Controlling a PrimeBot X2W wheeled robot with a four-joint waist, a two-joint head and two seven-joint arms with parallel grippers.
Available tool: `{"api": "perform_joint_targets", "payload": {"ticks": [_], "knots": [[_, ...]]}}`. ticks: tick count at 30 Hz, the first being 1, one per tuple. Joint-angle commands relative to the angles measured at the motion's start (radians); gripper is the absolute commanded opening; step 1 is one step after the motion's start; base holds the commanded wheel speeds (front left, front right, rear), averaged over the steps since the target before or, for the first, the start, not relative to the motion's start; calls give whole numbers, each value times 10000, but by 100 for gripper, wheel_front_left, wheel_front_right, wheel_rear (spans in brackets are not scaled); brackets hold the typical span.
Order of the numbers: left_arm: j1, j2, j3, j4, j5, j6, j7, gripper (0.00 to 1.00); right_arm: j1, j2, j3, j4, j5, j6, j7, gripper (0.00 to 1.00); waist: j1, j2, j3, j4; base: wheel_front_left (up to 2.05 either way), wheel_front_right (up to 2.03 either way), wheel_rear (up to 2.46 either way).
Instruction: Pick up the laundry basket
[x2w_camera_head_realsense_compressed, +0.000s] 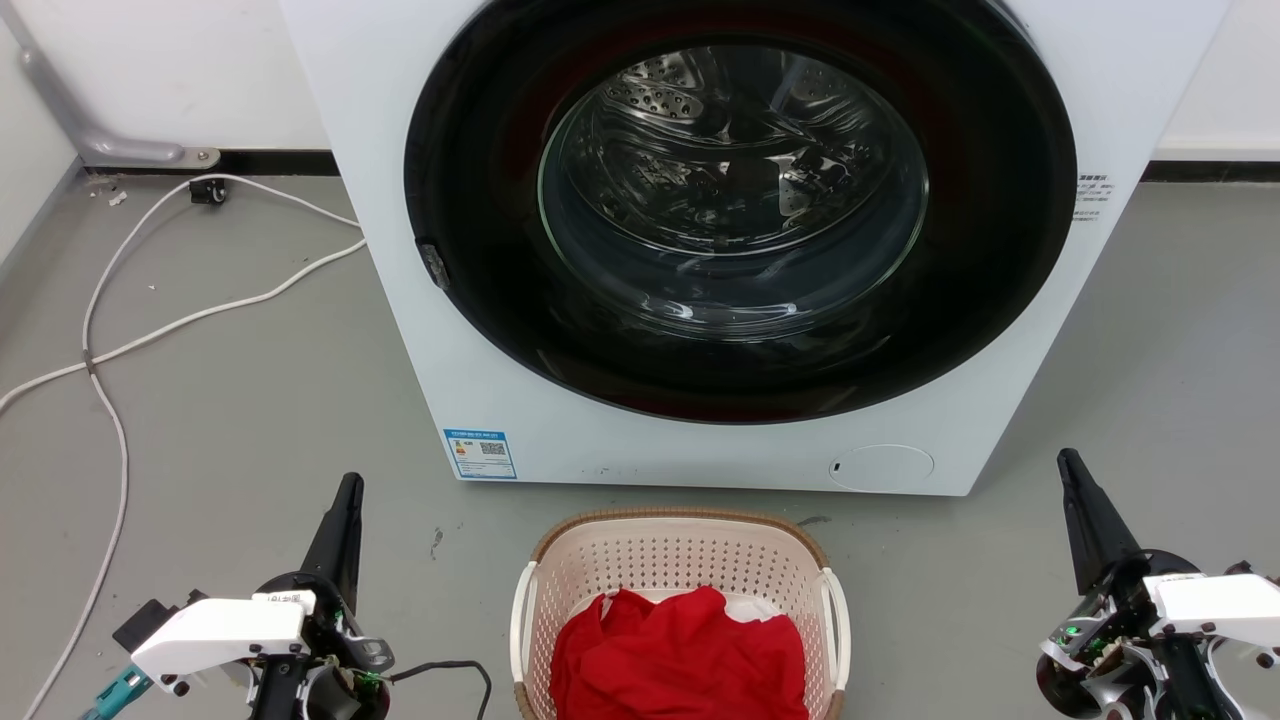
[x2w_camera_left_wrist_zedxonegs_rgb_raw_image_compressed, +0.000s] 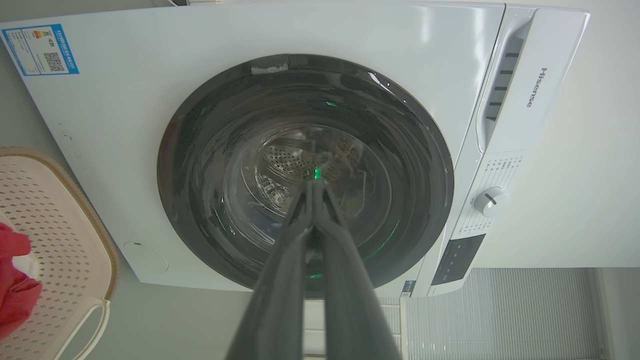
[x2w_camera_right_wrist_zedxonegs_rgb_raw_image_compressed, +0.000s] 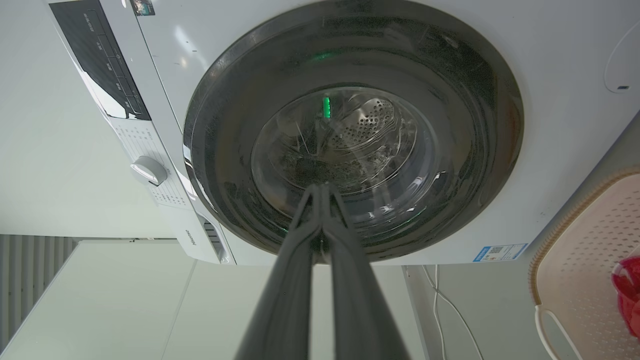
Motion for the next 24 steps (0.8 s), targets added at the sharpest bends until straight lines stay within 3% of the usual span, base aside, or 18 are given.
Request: {"api": "perform_joint_targets", "payload": {"ticks": [1, 24], "knots": [[-53, -17, 22, 1, -22, -26, 26, 0, -102, 28, -13, 13, -42, -3, 28, 0, 0, 0, 0, 0, 0, 0, 0], [-53, -17, 21, 0, -21, -26, 25, 0, -102, 31, -18, 14, -48, -3, 27, 0, 0, 0, 0, 0, 0, 0, 0]]}}
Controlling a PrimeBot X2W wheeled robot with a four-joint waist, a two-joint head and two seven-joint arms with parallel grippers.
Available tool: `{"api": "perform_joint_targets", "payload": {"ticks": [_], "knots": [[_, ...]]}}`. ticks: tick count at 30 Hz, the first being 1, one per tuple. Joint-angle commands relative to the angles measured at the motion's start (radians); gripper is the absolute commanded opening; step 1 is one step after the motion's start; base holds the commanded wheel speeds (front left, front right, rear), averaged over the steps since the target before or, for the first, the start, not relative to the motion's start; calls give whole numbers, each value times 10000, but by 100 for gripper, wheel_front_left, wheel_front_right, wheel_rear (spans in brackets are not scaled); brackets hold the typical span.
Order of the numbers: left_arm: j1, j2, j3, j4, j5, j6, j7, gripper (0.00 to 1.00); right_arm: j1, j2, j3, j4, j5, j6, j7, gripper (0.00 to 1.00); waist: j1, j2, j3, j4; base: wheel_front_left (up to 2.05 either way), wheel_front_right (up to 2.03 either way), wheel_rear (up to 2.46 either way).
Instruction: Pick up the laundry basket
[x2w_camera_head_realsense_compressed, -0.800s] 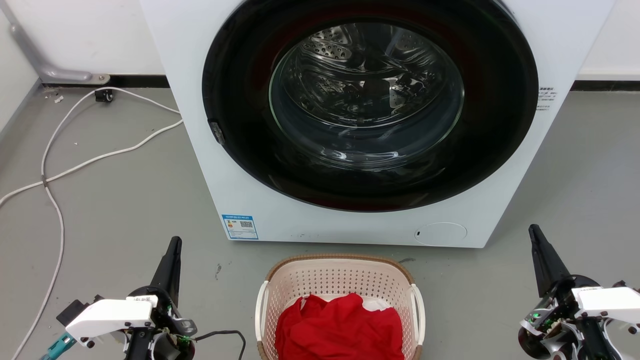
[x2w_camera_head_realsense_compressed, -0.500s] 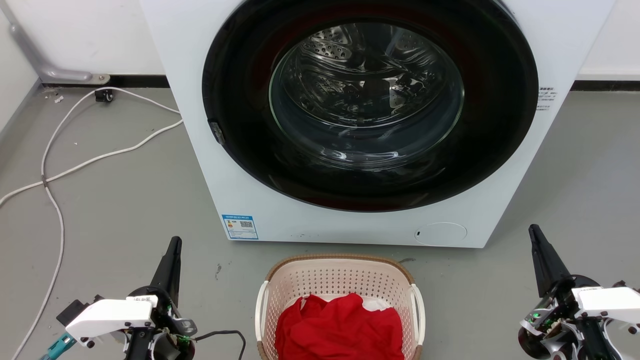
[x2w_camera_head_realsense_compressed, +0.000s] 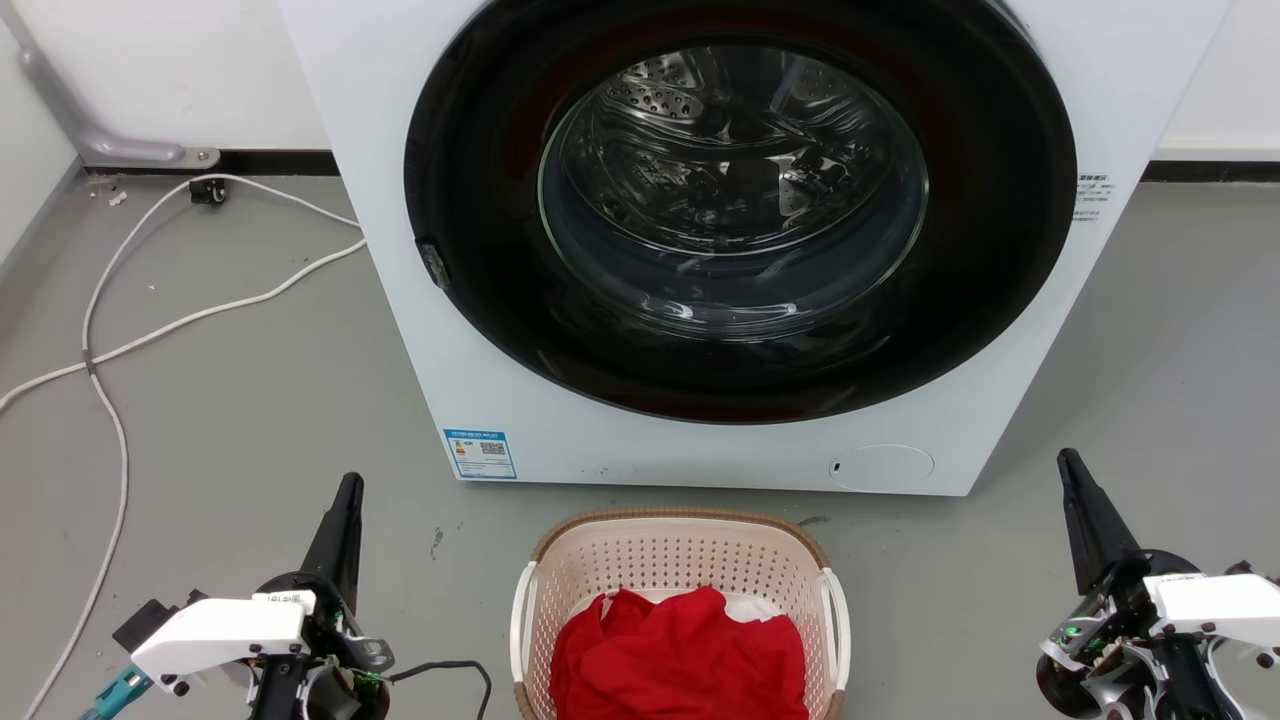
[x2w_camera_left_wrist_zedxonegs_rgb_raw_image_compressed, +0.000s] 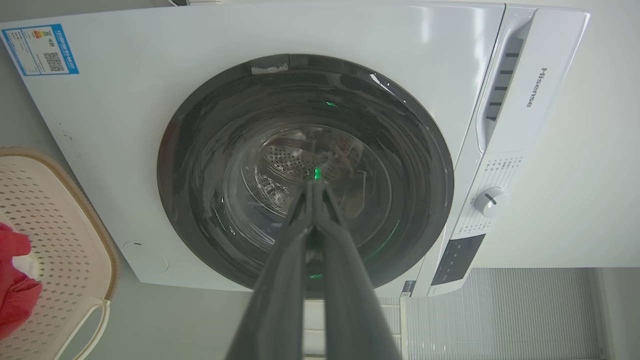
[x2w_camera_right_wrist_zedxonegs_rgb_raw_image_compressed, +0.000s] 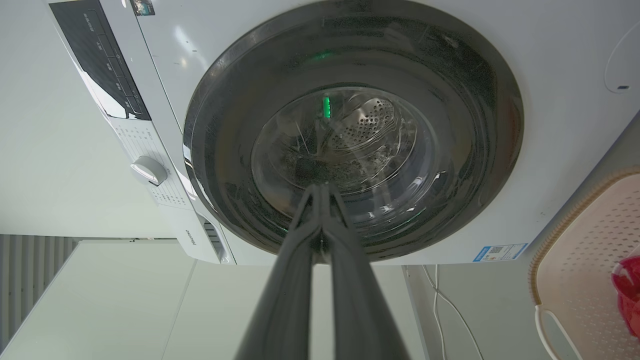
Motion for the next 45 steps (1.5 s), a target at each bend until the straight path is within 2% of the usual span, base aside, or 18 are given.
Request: {"api": "perform_joint_targets", "payload": {"ticks": [1, 14, 15, 25, 33, 45], "knots": [[-53, -17, 21, 0, -21, -26, 25, 0, -102, 30, -14, 14, -49, -3, 17, 0, 0, 0, 0, 0, 0, 0, 0], [-53, -17, 21, 0, -21, -26, 25, 0, -102, 31, -15, 12, -50, -3, 20, 0, 0, 0, 0, 0, 0, 0, 0], [0, 0, 0, -2, 1, 0, -4, 100, 0, 2, -3, 1, -3, 0, -3, 100, 0, 0, 0, 0, 0, 0, 0], [271, -16, -33, -72, 403, 6, -387, 100, 260, 20, 114, 90, -437, -2, -385, 100, 0, 0, 14, 1, 0, 0, 0], [285, -14, 53, -553, 2019, 166, -769, 100, 317, 19, 219, -462, -2269, -2, -766, 100, 0, 0, 51, -2, 0, 0, 0], [451, -11, -601, -1273, 5102, 919, -1277, 100, 476, 17, 649, -1163, -5324, -2, -1278, 100, 0, 0, 121, -7, 0, 0, 0]]}}
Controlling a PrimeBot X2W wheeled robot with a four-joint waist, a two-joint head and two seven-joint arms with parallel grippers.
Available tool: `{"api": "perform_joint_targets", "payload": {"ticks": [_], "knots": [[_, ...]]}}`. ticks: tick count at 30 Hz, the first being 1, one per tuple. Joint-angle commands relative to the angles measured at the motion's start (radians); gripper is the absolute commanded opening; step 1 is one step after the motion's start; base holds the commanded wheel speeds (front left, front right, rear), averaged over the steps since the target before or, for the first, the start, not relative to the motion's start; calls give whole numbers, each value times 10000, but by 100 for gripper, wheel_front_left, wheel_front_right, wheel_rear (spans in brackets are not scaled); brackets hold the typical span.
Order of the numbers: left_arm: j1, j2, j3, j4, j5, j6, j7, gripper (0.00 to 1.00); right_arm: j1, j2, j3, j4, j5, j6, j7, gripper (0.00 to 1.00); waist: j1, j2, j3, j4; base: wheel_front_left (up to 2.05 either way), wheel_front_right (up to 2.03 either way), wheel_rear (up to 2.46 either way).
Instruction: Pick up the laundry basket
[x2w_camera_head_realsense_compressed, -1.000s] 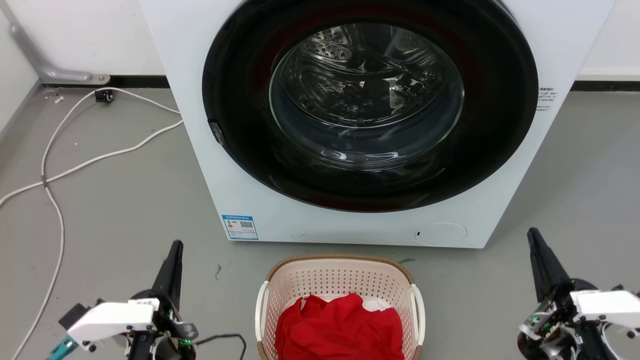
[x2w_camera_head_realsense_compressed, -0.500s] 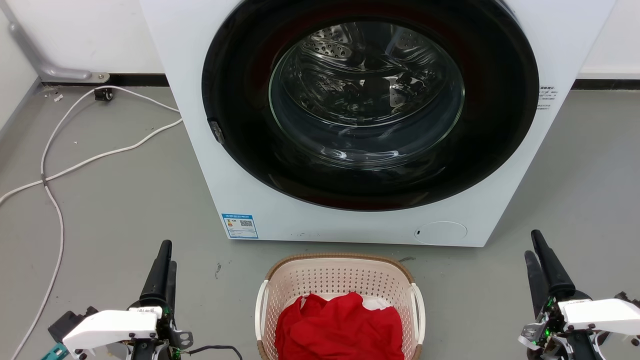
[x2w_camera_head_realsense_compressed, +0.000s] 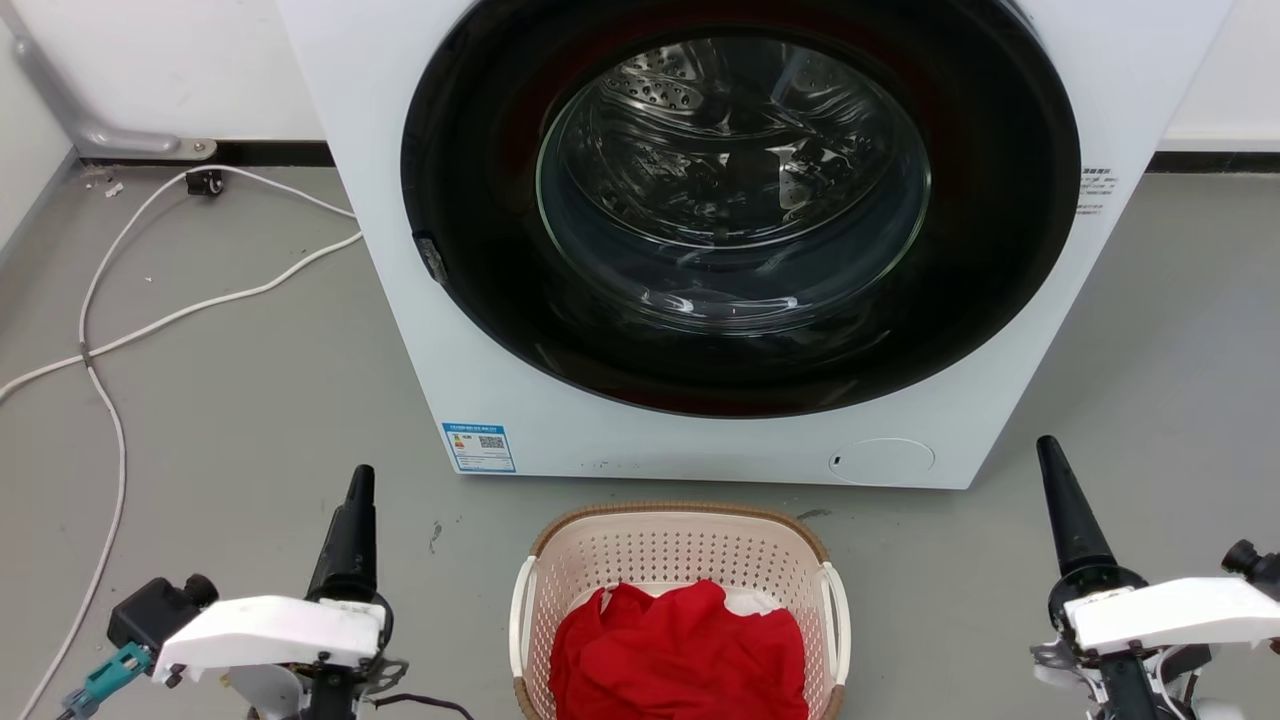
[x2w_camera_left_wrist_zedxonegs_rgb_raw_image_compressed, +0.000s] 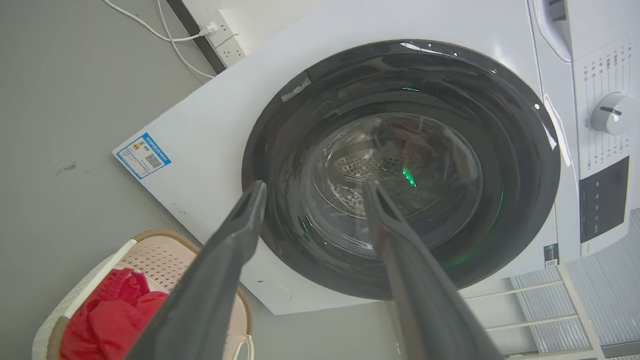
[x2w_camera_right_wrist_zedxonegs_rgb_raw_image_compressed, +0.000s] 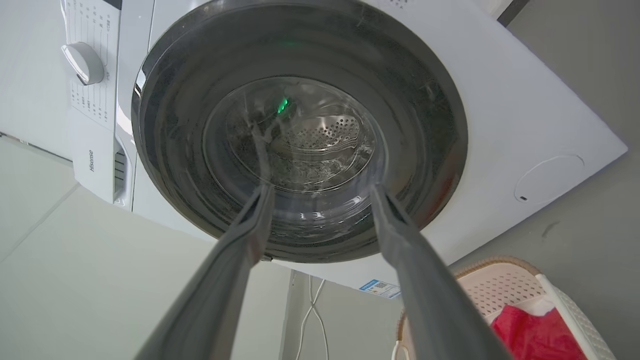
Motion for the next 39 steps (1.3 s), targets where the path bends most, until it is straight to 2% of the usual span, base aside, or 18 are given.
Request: {"api": "perform_joint_targets", "payload": {"ticks": [1, 17, 39], "knots": [[-54, 23, -152, -286, 685, 142, -135, 100, 2, -31, 114, -314, -714, 0, -153, 100, 0, 0, 10, 2, 0, 0, 0], [120, 85, -670, -730, 3413, 825, -718, 100, 210, -32, 552, -837, -3850, 0, -736, 100, 0, 0, 78, 0, 0, 0, 0], [511, 94, -950, -1109, 6211, 1071, -1408, 100, 588, -34, 898, -1312, -6995, 0, -1425, 100, 0, 0, 62, 4, 0, 0, 0]]}}
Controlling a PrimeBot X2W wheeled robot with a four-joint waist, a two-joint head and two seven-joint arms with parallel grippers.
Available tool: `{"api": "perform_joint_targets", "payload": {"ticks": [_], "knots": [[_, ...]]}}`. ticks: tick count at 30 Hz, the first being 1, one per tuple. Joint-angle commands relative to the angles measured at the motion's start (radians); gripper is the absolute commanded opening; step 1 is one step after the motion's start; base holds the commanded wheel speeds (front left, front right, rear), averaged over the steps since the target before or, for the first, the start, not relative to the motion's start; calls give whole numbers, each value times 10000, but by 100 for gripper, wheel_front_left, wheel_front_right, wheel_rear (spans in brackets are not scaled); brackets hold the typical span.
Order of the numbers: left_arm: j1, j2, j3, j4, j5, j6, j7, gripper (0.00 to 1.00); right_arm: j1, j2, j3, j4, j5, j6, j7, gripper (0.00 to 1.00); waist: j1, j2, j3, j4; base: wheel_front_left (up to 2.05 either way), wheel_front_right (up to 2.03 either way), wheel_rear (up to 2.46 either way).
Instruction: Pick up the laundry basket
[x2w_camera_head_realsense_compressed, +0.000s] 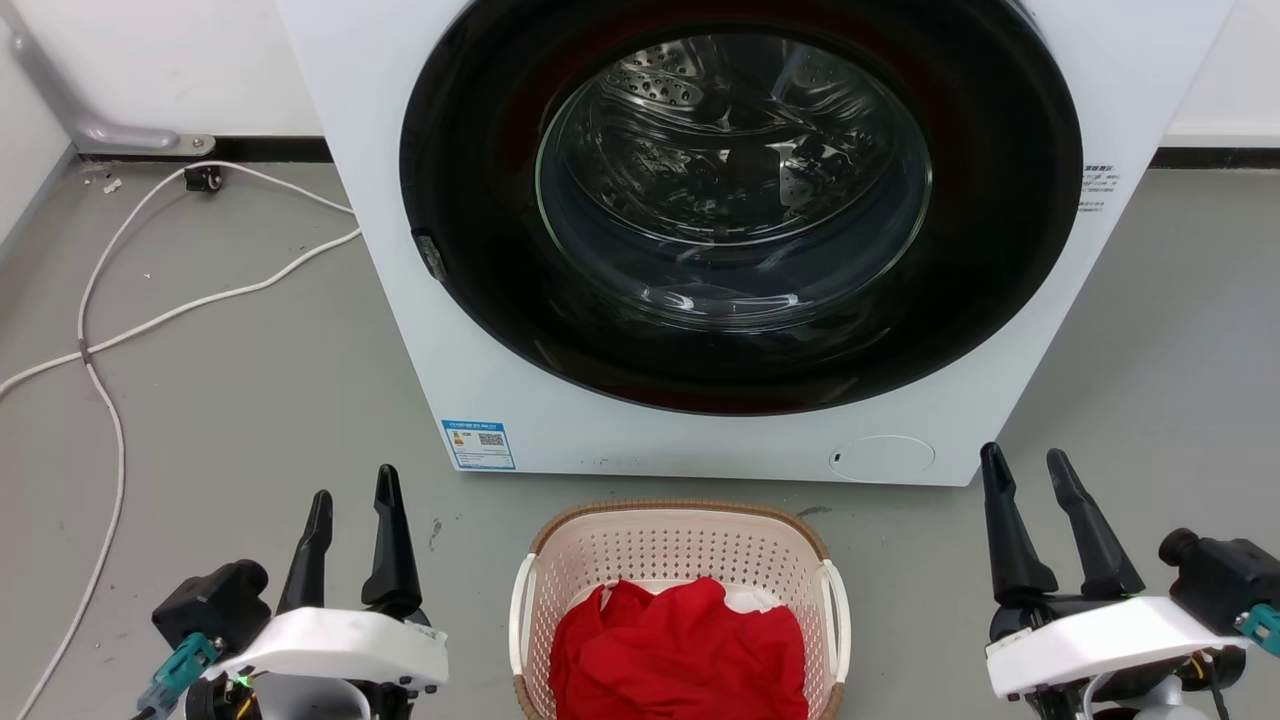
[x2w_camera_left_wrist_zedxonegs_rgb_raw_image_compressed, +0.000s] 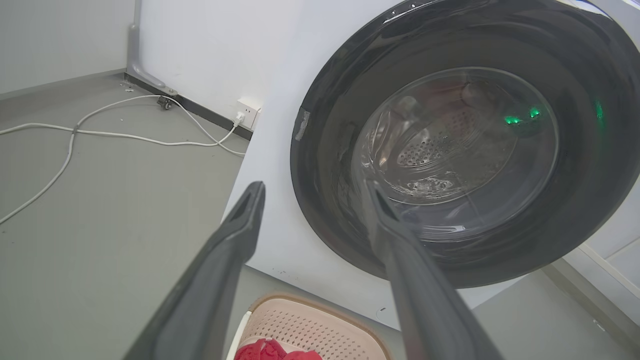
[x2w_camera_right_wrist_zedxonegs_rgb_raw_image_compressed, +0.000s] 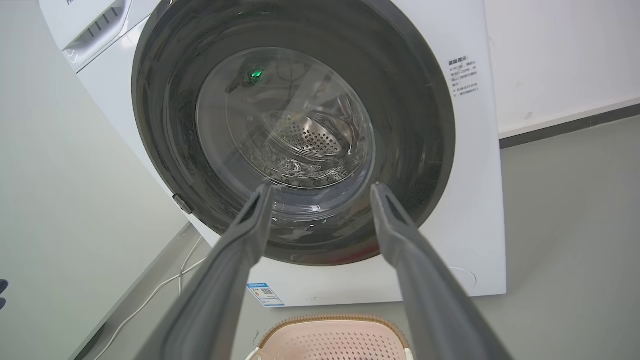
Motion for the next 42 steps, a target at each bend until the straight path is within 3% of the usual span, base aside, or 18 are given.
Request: {"api": "perform_joint_targets", "payload": {"ticks": [1, 24, 42], "knots": [[17, 44, -34, -160, 219, 34, -97, 100, 38, -30, 22, -159, -244, 0, -63, 100, 0, 0, 3, -1, 0, 0, 0], [324, 9, -161, -206, 2504, 324, -640, 100, 309, -31, 11, 29, -2953, 0, -624, 100, 0, 0, 60, -24, 0, 0, 0], [525, -14, -261, -174, 3935, 339, -1011, 100, 425, -31, -83, 239, -4268, -1, -1005, 100, 0, 0, 65, -48, 0, 0, 0]]}}
